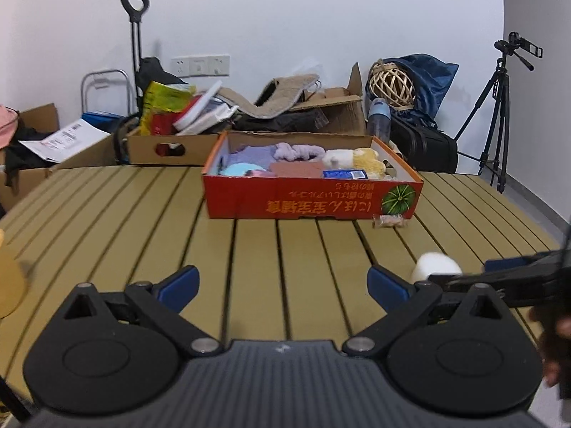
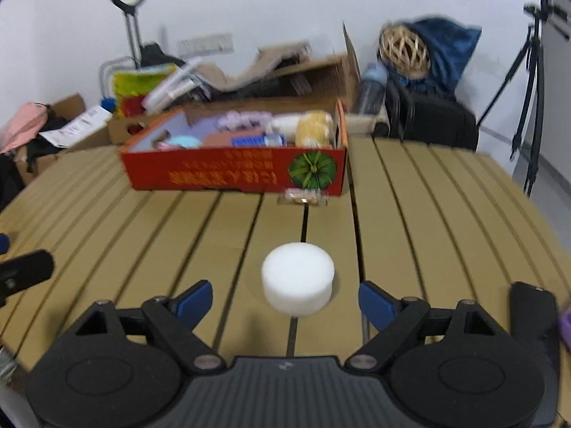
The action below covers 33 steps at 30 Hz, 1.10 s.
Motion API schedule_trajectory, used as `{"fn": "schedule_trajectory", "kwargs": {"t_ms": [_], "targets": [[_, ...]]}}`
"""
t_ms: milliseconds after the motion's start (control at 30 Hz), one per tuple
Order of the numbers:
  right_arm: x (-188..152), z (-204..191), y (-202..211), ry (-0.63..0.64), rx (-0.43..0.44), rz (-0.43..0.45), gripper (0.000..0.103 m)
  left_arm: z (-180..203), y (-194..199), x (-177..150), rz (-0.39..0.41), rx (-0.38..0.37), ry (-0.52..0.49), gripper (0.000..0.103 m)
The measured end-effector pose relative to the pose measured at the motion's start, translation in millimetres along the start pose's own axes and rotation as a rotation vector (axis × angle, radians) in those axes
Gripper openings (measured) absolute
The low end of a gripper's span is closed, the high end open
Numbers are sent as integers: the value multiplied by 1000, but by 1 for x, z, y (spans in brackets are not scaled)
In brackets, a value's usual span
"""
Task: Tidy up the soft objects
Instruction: 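Grasp the white round sponge with the right tool while the left tool grasps the clear packet, then carry the white sponge with the right tool while the left tool carries the packet into the box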
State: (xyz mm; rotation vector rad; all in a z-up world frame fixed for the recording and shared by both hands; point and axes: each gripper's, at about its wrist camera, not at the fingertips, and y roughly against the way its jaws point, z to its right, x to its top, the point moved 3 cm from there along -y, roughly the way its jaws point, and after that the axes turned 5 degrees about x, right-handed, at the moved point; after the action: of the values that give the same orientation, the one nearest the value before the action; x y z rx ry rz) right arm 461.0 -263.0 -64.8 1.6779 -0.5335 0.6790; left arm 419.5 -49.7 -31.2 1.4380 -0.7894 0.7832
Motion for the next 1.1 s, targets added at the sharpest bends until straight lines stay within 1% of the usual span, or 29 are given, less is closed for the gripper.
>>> {"fn": "schedule_trajectory", "kwargs": {"t_ms": [33, 100, 133, 167, 233, 333, 400, 433, 500, 567, 600, 667, 700, 733, 767, 833, 900, 933, 967, 1000, 1033, 1067, 1100], "targets": [[3, 2, -12, 2, -7, -18, 87, 4, -10, 3, -8, -1, 1, 102], [7, 2, -34, 23, -55, -46, 82, 12, -33, 12, -23, -19, 10, 102], [8, 4, -43, 31, -73, -67, 68, 16, -43, 15, -33, -23, 15, 102], [8, 5, -48, 33, -68, -79, 56, 21, -55, 18, -43, -30, 20, 102], [9, 9, -48, 29, -69, -56, 55, 33, -80, 24, -66, -42, 33, 102], [10, 23, -38, -9, -120, -5, 55, 56, -116, 34, -77, -74, 50, 102], [11, 36, -23, -51, -162, 64, 55, 73, -139, 39, -69, -88, 49, 102], [10, 42, -18, -62, -191, 87, 55, 83, -149, 41, -71, -90, 37, 102], [6, 56, -15, -98, -228, 111, 55, 106, -169, 43, -59, -72, -11, 102], [5, 69, -16, -137, -223, 127, 56, 124, -185, 41, -58, -79, -40, 100], [5, 74, -17, -154, -218, 140, 56, 132, -192, 40, -66, -81, -35, 97], [7, 82, -15, -173, -205, 169, 56, 143, -206, 36, -108, -95, -17, 85], [7, 84, -15, -178, -202, 182, 56, 146, -211, 35, -125, -102, -7, 83], [8, 86, -15, -180, -196, 194, 56, 149, -215, 33, -136, -106, 0, 79], [8, 86, -15, -181, -190, 198, 56, 152, -217, 32, -141, -105, 0, 77], [8, 89, -16, -185, -177, 200, 56, 158, -220, 31, -130, -72, -20, 77], [8, 92, -15, -189, -163, 198, 56, 161, -222, 32, -137, -51, -17, 75], [7, 93, -14, -188, -159, 196, 56, 160, -223, 33, -139, -40, -4, 70], [7, 93, -15, -186, -157, 196, 56, 160, -223, 33, -137, -8, -4, 54], [6, 93, -15, -186, -156, 196, 56, 159, -222, 33, -132, 14, -12, 52], [6, 93, -14, -188, -155, 199, 56, 157, -220, 33, -134, 5, -6, 52], [7, 93, -14, -189, -154, 204, 56, 154, -219, 32, -130, -2, 9, 42], [7, 92, -13, -188, -153, 207, 56, 149, -217, 32, -119, 27, 21, 32]]}}
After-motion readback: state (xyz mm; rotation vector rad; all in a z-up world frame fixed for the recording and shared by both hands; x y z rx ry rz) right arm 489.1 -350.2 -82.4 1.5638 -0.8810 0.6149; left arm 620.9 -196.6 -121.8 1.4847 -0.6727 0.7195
